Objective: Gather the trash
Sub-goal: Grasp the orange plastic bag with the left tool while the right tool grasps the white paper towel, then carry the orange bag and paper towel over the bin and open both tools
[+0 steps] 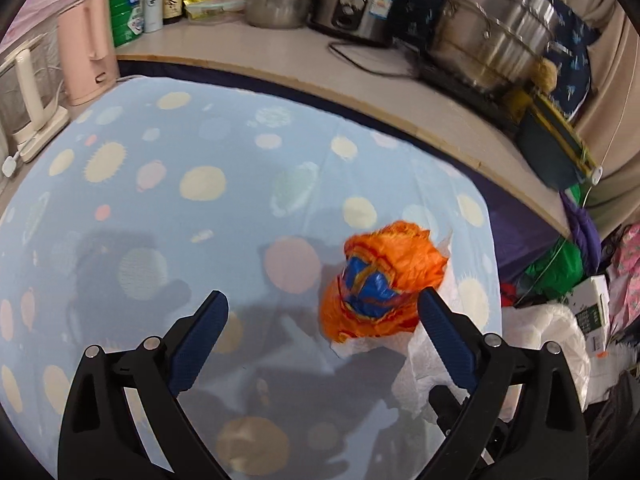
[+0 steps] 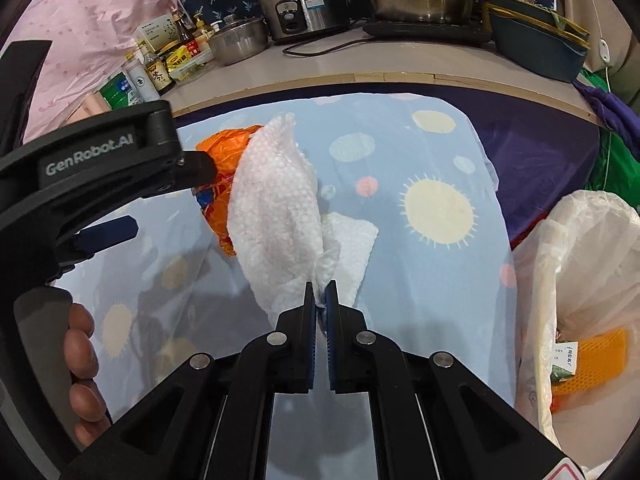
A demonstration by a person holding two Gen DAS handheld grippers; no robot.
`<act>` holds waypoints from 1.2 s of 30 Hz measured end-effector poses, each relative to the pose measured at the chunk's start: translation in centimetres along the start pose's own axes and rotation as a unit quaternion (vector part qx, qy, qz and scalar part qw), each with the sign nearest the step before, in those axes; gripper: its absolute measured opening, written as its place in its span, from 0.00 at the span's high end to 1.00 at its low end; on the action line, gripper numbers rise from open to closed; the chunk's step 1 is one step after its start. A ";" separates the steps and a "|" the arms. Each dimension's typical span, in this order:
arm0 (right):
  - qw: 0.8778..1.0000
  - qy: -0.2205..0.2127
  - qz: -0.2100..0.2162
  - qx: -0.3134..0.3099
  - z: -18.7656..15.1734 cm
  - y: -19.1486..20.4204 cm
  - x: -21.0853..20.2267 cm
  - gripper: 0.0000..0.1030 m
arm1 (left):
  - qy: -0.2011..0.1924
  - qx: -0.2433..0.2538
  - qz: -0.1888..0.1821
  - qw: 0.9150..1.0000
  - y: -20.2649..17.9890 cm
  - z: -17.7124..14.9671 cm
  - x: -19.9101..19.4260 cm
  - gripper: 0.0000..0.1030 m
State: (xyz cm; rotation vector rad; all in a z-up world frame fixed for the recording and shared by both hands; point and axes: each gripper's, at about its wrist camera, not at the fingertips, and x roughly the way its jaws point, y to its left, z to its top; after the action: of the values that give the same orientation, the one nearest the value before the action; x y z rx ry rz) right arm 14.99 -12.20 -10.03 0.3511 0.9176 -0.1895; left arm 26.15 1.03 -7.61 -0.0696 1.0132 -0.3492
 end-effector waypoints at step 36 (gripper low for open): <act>0.999 -0.004 0.001 0.045 -2.9 -5.0 -3.2 0.96 | 0.040 0.059 -0.031 0.997 -3.1 -2.8 -0.8 0.94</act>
State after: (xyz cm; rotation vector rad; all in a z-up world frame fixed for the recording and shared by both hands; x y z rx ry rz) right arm 9.41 -15.73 -10.15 0.4340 0.9020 -0.2295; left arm 22.62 -1.39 -7.78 0.0197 1.0692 -0.4717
